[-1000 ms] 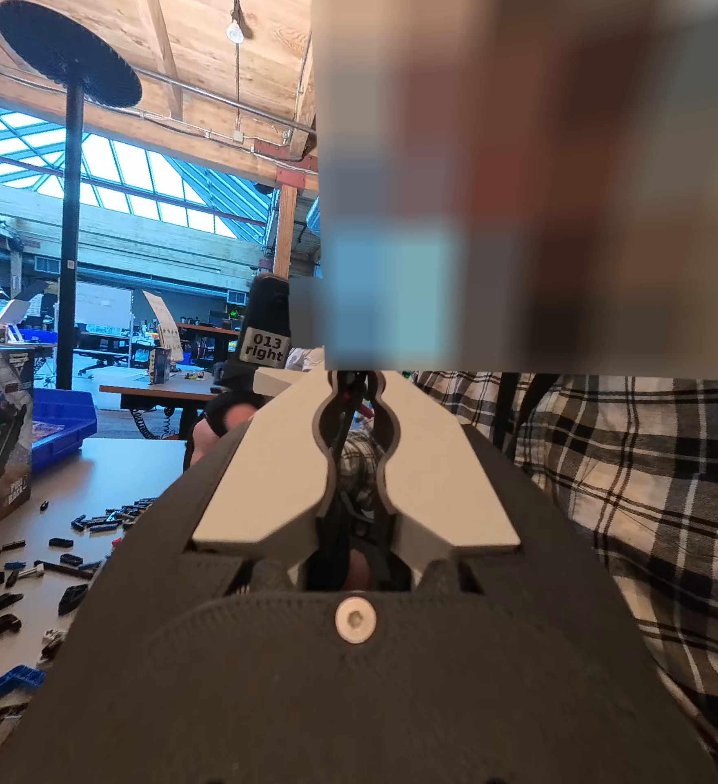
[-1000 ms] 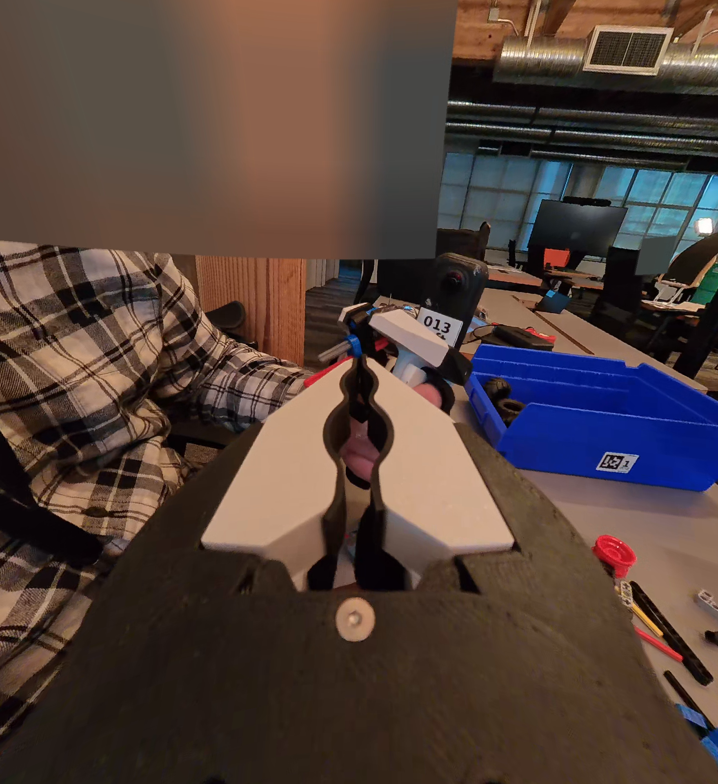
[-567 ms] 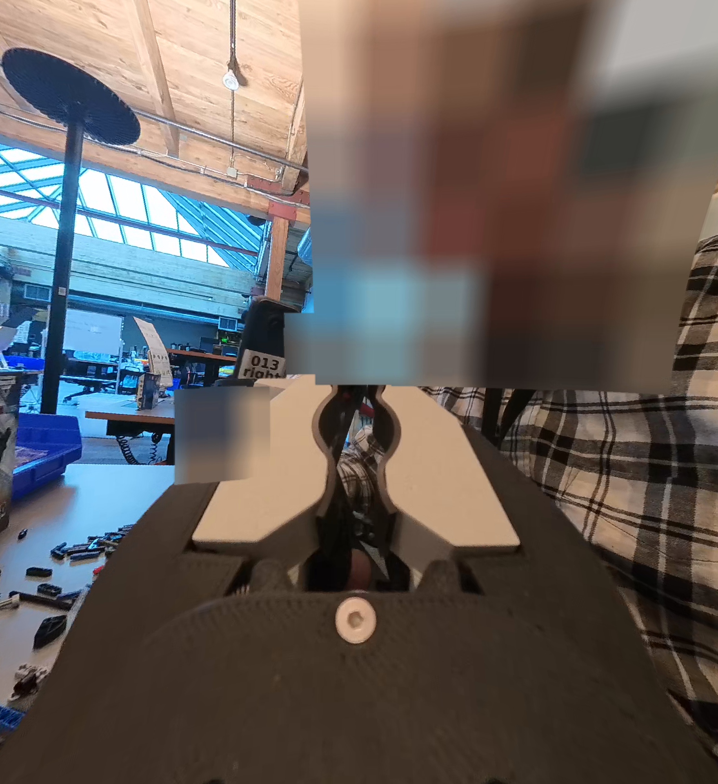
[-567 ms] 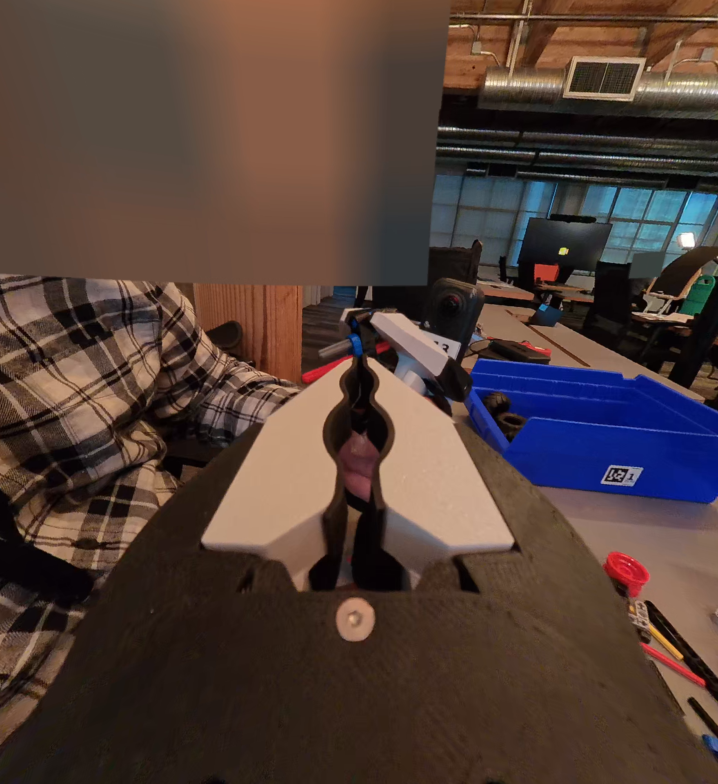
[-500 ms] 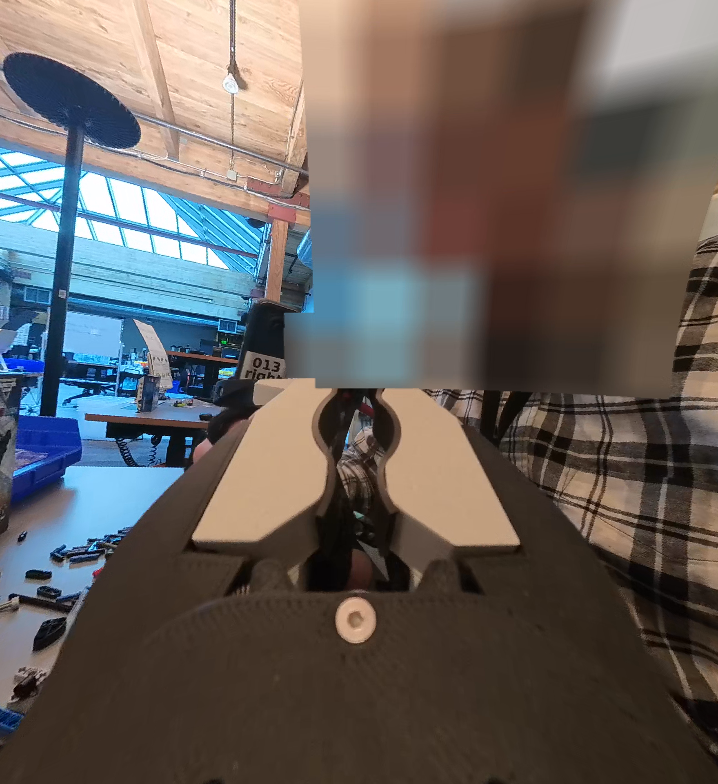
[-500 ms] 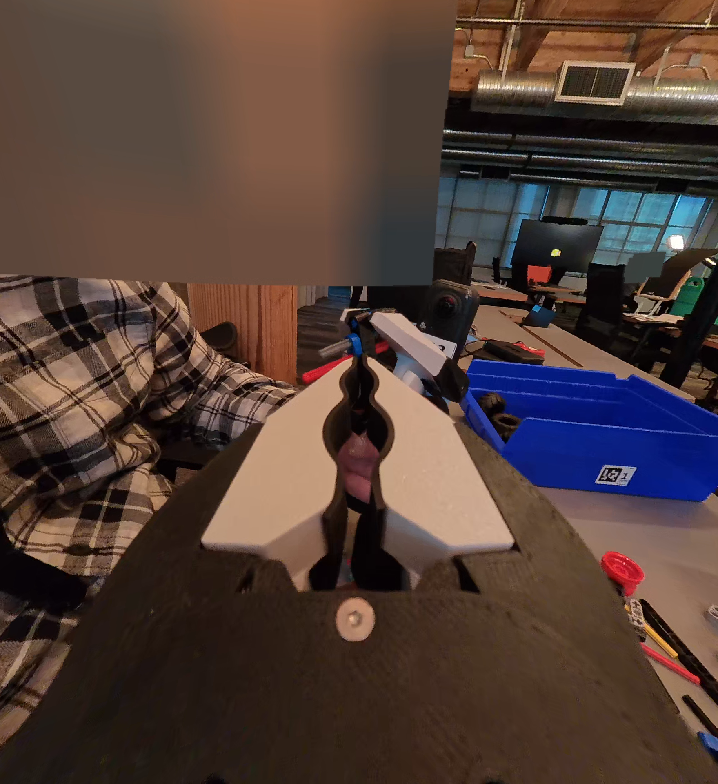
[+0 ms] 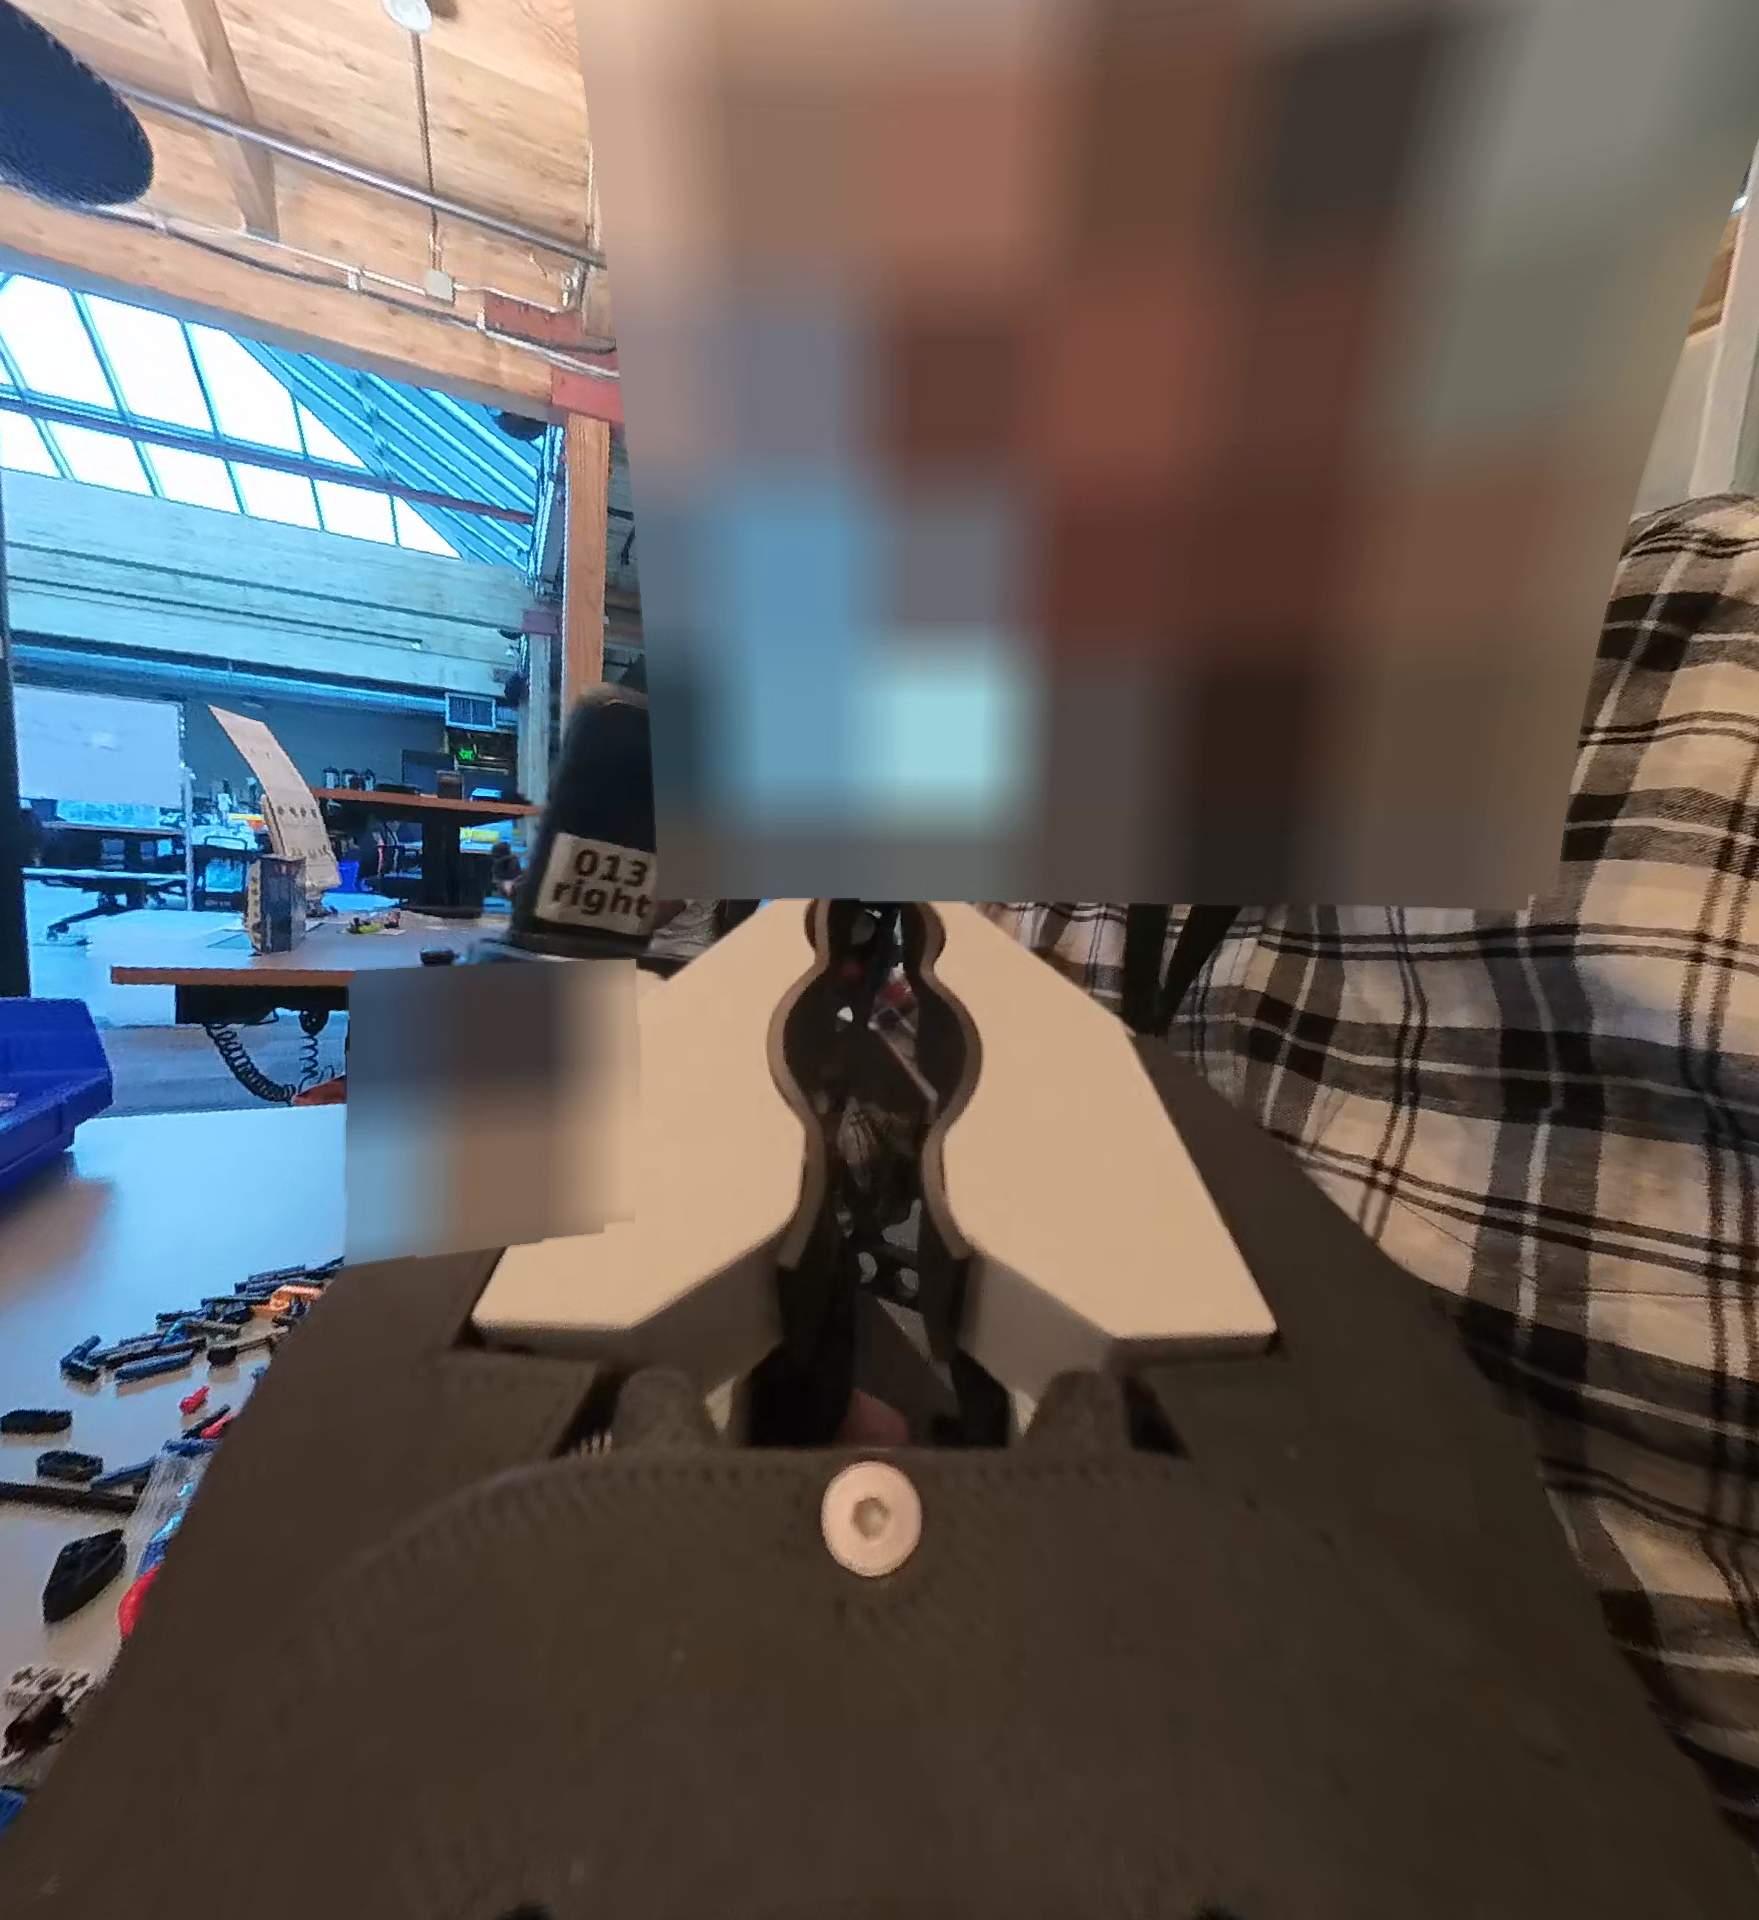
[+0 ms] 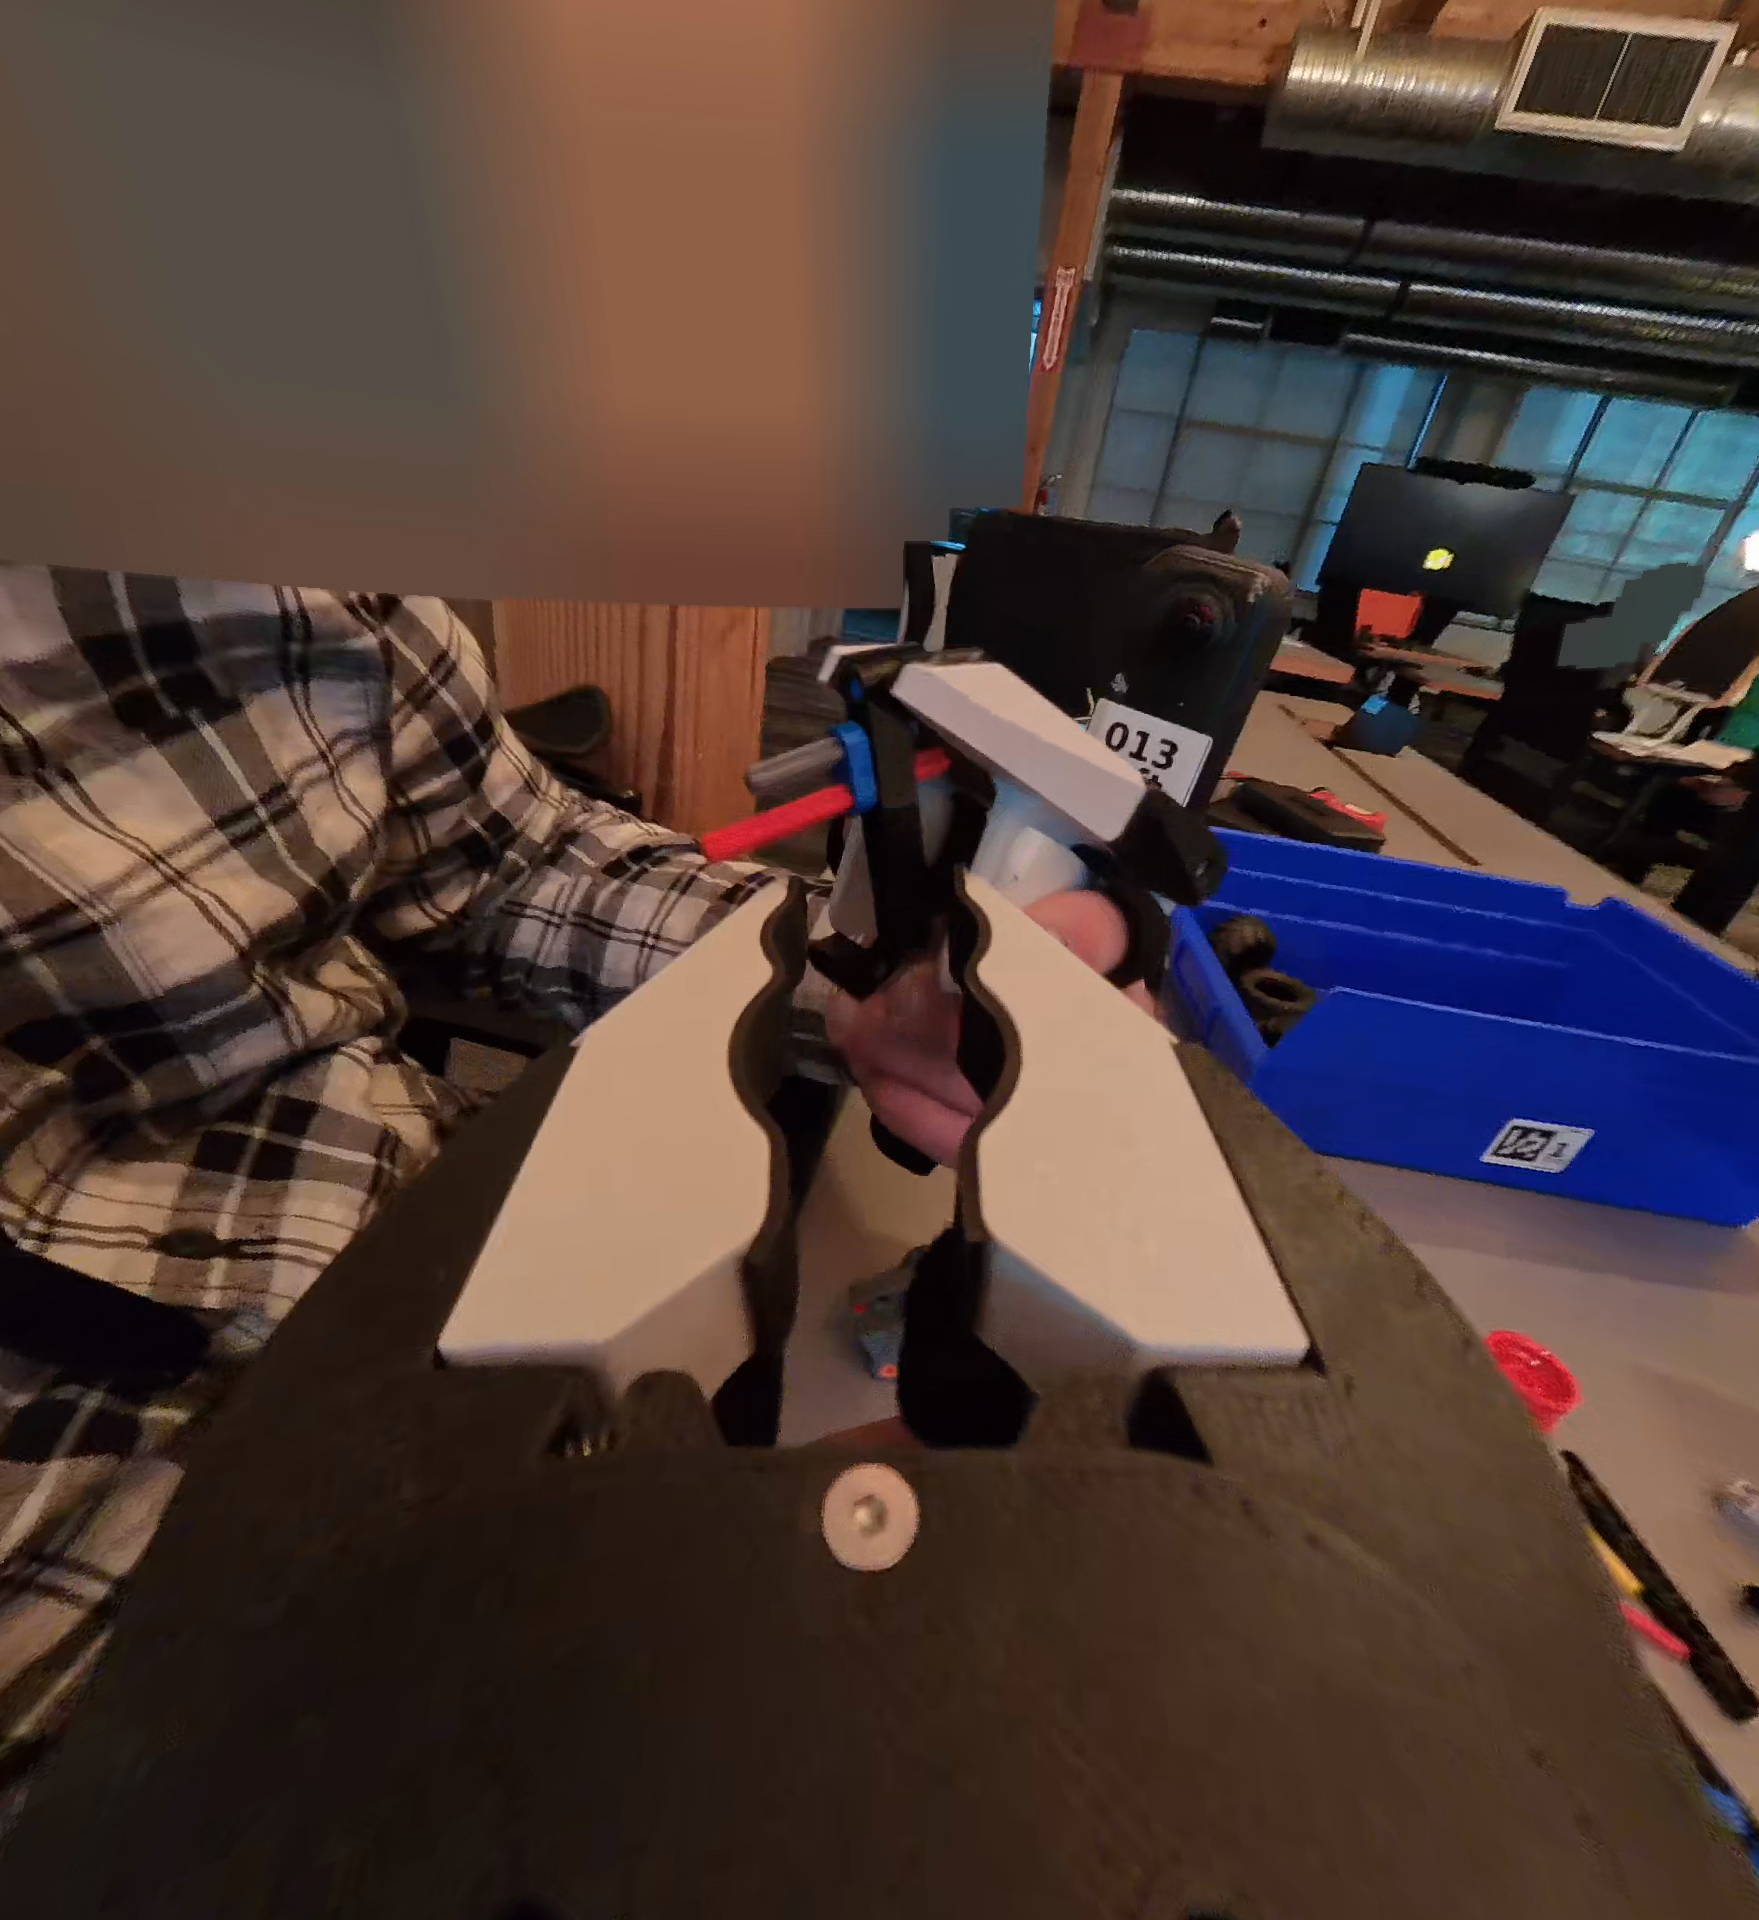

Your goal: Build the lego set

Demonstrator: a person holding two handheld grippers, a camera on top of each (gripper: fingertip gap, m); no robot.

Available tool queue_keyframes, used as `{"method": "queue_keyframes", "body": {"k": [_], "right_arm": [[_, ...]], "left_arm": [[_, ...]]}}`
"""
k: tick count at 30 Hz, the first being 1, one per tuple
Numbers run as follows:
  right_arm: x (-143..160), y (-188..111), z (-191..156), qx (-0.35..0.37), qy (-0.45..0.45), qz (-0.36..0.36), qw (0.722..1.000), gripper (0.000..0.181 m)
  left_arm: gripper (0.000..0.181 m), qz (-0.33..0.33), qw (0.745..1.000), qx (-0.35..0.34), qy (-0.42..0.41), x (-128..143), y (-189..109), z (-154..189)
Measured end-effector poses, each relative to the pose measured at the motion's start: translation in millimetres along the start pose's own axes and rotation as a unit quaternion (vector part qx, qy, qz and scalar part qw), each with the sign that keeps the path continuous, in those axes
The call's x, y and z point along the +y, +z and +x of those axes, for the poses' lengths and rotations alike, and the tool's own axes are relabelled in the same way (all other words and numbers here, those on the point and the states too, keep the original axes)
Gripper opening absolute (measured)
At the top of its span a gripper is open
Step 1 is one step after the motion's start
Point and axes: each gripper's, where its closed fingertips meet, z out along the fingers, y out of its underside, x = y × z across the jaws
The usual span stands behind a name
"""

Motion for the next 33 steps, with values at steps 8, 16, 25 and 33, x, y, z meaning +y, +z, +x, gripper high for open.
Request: {"method": "queue_keyframes", "body": {"k": [8, 16, 25, 33], "right_arm": [[5.8, -10.0, 32.7, 0.127, -0.100, -0.066, 0.985, 0.008], [17.1, -17.2, 58.7, 0.215, -0.129, -0.131, 0.959, 0.007], [18.2, -15.8, 59.1, 0.216, -0.111, -0.130, 0.961, 0.007], [14.0, -13.2, 54.9, 0.205, -0.104, -0.117, 0.966, 0.007]], "left_arm": [[0.032, -0.035, 0.989, -0.132, 0.050, -3.8, -16.9, -33.4], [0.029, -0.156, 0.924, -0.272, 0.218, 7.0, -27.5, -54.4], [0.013, -0.176, 0.914, -0.272, 0.244, 10.7, -22.9, -53.5], [0.012, -0.160, 0.935, -0.235, 0.212, 8.8, -19.9, -48.8]]}}
